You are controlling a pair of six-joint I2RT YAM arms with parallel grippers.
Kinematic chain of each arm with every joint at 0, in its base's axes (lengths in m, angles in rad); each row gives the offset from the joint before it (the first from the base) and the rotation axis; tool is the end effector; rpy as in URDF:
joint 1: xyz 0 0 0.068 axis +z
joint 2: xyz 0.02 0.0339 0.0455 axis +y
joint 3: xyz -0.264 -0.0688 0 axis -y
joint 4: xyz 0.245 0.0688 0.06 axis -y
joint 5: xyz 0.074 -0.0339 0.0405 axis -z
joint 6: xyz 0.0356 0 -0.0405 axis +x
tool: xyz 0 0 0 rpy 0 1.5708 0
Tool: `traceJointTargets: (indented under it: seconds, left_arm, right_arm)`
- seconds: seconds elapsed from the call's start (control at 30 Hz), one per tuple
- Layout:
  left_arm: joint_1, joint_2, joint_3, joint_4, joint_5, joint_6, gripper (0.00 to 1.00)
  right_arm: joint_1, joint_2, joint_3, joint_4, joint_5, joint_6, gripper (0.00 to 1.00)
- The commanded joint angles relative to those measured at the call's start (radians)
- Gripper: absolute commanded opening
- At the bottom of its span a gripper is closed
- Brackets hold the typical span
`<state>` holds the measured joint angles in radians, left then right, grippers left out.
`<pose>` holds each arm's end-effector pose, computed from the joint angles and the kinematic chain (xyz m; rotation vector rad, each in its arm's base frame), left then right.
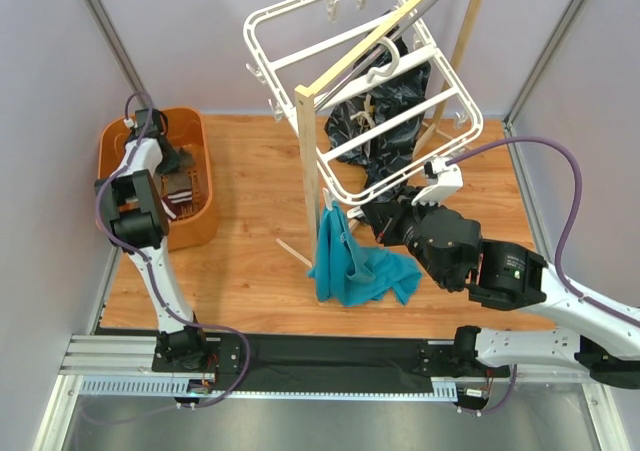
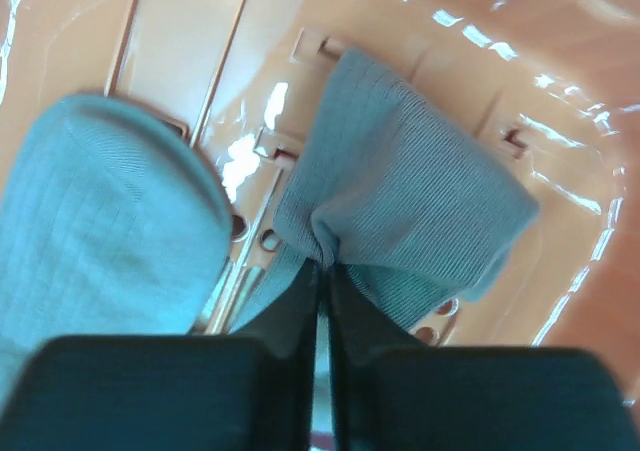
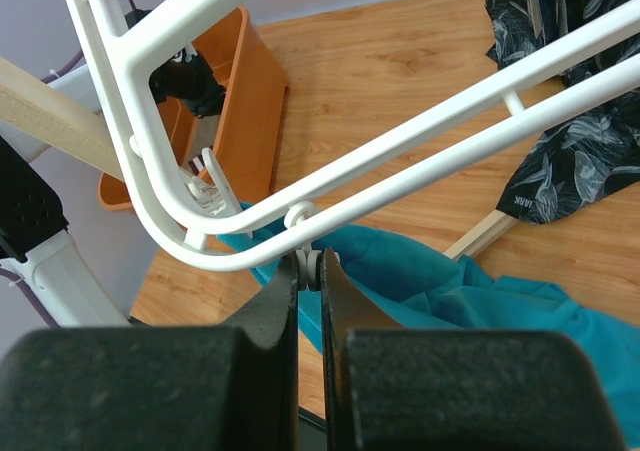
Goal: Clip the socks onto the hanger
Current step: Adjust the sock in the bin.
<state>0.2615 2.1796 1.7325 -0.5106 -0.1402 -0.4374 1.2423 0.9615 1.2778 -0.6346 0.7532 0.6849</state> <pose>0.4631 0.1291 0.1889 -0.9145 2.3460 0.1061 0.0805 0.1607 0.4319 -0.0001 1.8505 0.6555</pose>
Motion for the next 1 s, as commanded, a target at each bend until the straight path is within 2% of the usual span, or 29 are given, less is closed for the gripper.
traceJointTargets:
  seconds: [0.0,0.17,0.27,0.43,0.53,0.57,0.6,0.63,0.67,0.7,0.73,0.9,0.97]
  left_arm:
    - [-0.007,-0.026,0.05,0.015,0.02,0.031,0.0]
    - [-0.007,-0.154,0.056,0.003,0.037,-0.032,0.0]
    - [-0.007,-0.204,0.052,-0.008,-0.002,-0.081,0.0]
    - [-0.001,-0.182,0.09,-0.011,-0.048,-0.142,0.0]
    - [0.013,-0.139,0.113,0.009,-0.039,-0.19,0.0]
    - [0.016,-0.095,0.163,-0.002,-0.033,-0.179,0.0]
    - [0.019,-0.071,0.201,-0.035,-0.054,-0.185,0.08]
    - [0.027,-0.029,0.24,-0.125,-0.064,-0.198,0.35]
    - [0.027,-0.021,0.283,-0.156,-0.065,-0.208,0.42]
    - [0.025,-0.024,0.288,-0.181,-0.076,-0.204,0.58]
    - [0.024,-0.033,0.28,-0.18,-0.084,-0.198,0.67]
    - [0.013,-0.096,0.249,-0.259,-0.165,-0.127,0.66]
    - [0.002,-0.125,0.26,-0.287,-0.202,-0.095,0.6]
  right_arm:
    - [-0.009,0.016,0.026,-0.071,-0.025,0.011,0.0]
    - [-0.018,0.022,0.031,-0.068,-0.031,0.007,0.0]
    - [-0.029,0.026,0.038,-0.066,-0.04,0.002,0.0]
    - [-0.033,0.026,0.04,-0.073,-0.048,0.005,0.0]
    - [-0.038,0.028,0.046,-0.079,-0.054,0.01,0.0]
    - [-0.04,0.029,0.048,-0.089,-0.055,0.011,0.0]
    - [-0.04,0.031,0.048,-0.089,-0.055,0.011,0.0]
    - [-0.04,0.028,0.046,-0.091,-0.058,0.015,0.0]
    - [-0.038,0.026,0.043,-0.091,-0.058,0.016,0.0]
    - [-0.04,0.028,0.043,-0.094,-0.055,0.018,0.0]
    - [-0.041,0.025,0.043,-0.093,-0.055,0.018,0.0]
    - [-0.052,0.028,0.038,-0.089,-0.068,0.018,0.0]
    - [-0.056,0.029,0.038,-0.085,-0.078,0.018,0.0]
